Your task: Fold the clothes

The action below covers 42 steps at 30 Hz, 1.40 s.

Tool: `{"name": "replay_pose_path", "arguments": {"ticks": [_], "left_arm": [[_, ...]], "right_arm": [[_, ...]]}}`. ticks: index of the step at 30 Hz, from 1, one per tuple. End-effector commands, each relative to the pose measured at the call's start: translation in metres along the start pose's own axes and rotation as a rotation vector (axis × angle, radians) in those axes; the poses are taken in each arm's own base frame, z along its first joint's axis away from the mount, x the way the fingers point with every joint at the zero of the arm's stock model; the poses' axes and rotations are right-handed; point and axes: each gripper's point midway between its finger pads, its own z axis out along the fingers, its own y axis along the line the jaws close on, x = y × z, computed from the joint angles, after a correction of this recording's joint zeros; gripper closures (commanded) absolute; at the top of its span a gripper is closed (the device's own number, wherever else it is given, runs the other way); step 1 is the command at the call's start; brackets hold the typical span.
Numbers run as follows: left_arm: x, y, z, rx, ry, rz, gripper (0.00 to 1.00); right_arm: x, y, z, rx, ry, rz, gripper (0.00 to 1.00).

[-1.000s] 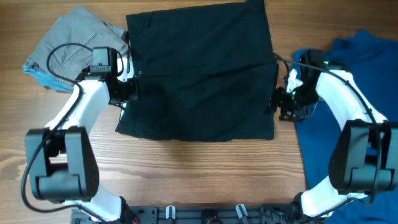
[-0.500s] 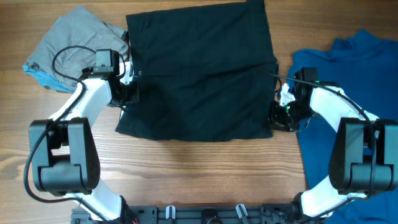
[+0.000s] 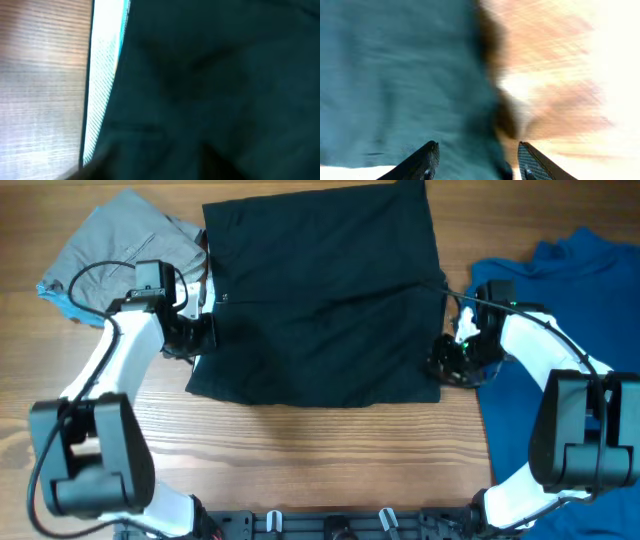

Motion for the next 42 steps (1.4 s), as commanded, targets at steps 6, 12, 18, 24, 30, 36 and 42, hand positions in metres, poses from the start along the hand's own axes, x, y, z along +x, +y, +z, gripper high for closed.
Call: {"name": "replay_pose_path", "arguments": {"ticks": [6, 12, 18, 24, 30, 36, 42], "left_arm": [[0.043, 0.028, -0.03, -0.097, 0.127, -0.225, 0.2], [0.052, 0.042, -0.009, -0.069, 0.116, -0.316, 0.19], [0.067, 0.038, 0.008, -0.023, 0.13, -0.34, 0.25], [0.079, 0.046, 0.032, -0.029, 0.088, -0.384, 0.95], [0.081, 0.03, 0.015, 0.034, 0.106, -0.387, 0.92], [0.115, 0.022, 0.008, 0.046, 0.232, -0.427, 0.22], [0.119, 0.029, 0.043, 0.075, 0.112, -0.473, 0.63]], "right_arm": [[0.041, -0.013, 0.013, 0.007, 0.143, 0.053, 0.3], [0.036, 0.021, 0.023, -0.212, 0.114, -0.017, 0.67], [0.019, -0.006, -0.012, -0.027, 0.001, 0.032, 0.96], [0.008, 0.007, -0.071, -0.019, -0.202, -0.031, 0.96], [0.01, 0.01, -0.081, -0.029, -0.237, -0.043, 0.96], [0.007, 0.011, -0.082, -0.032, -0.248, -0.047, 0.96], [0.003, 0.012, -0.083, -0.036, -0.264, -0.05, 0.96]]}}
